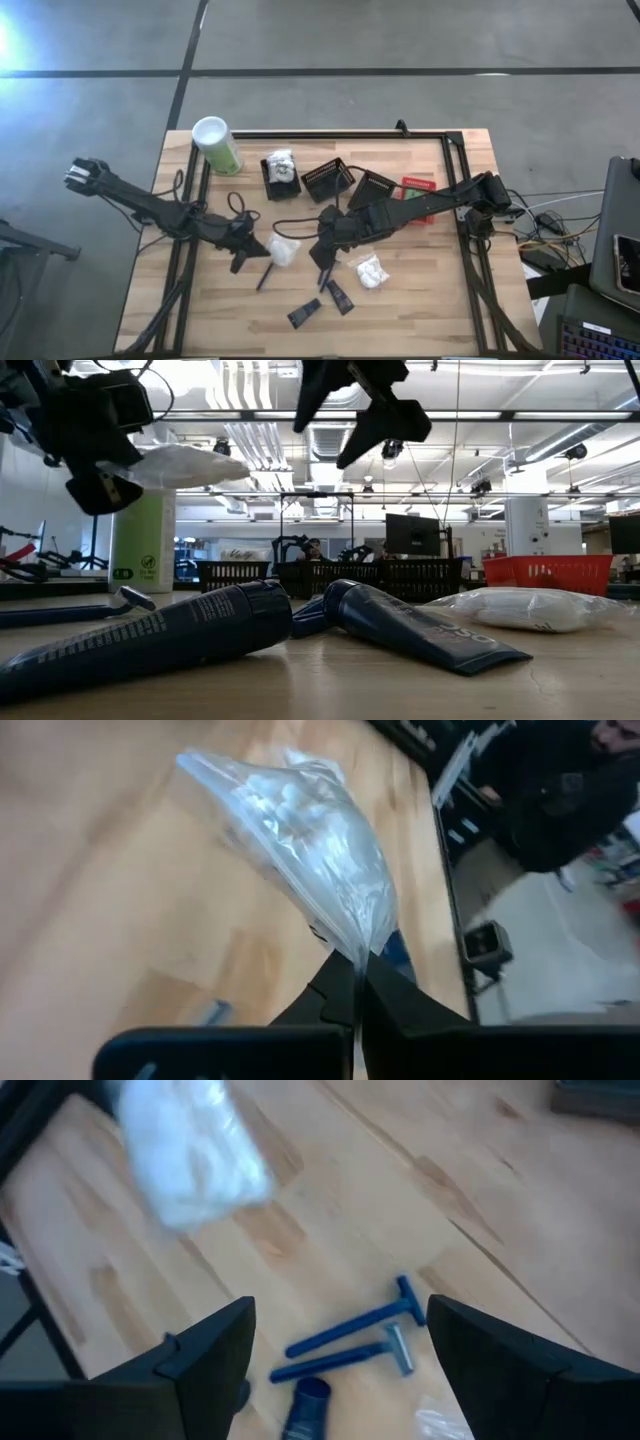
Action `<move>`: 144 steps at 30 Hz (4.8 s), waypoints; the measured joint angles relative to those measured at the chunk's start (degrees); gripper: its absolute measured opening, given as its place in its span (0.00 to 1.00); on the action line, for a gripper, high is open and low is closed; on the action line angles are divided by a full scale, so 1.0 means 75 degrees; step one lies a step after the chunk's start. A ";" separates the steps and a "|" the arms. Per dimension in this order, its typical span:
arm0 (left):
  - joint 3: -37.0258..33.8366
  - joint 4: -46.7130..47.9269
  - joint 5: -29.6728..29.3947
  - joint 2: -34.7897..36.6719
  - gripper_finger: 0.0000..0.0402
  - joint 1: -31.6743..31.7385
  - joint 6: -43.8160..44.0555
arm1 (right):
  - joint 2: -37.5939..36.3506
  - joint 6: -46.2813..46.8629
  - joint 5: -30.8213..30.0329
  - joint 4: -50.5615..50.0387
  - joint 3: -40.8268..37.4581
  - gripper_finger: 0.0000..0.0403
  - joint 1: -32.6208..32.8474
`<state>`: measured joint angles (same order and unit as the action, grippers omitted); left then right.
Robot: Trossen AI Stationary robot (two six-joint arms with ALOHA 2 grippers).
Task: Pick & Place Travel size toiletries
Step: Put the cotton pack into the left black bin
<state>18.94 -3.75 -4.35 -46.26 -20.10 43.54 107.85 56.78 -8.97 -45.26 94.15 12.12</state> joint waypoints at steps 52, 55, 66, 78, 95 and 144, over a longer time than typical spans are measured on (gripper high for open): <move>0.5419 0.6271 -0.5382 -0.1062 0.01 0.0032 -0.8393 | -0.1553 -0.4369 -0.0403 0.2519 0.0015 0.64 -0.1151; 0.5581 0.6578 -0.5408 -0.1216 0.01 0.0032 -0.8398 | -0.1338 -0.4573 -0.0397 0.2659 0.0015 0.66 -0.1110; 0.5954 0.7070 -0.5851 -0.2184 0.01 0.0044 -0.9322 | -0.1061 -0.4039 -0.0397 0.2946 0.0017 0.74 -0.1119; 0.6397 0.7253 -0.5872 -0.3005 0.01 0.0119 -0.9421 | -0.0750 -0.3728 -0.0339 0.3079 0.0017 0.80 -0.1018; 0.6587 0.7245 -0.5741 -0.3311 0.01 0.0114 -0.9546 | -0.0507 -0.4092 -0.0223 0.3067 0.0017 0.72 -0.1074; 0.6572 0.6842 -0.5280 -0.3571 0.05 0.0184 -0.8979 | -0.0358 -0.5369 -0.0193 0.3030 -0.0125 0.05 -0.1346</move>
<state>68.23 47.57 -43.95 -73.03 -18.72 -23.80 105.16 16.51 -10.41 -22.54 93.21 2.03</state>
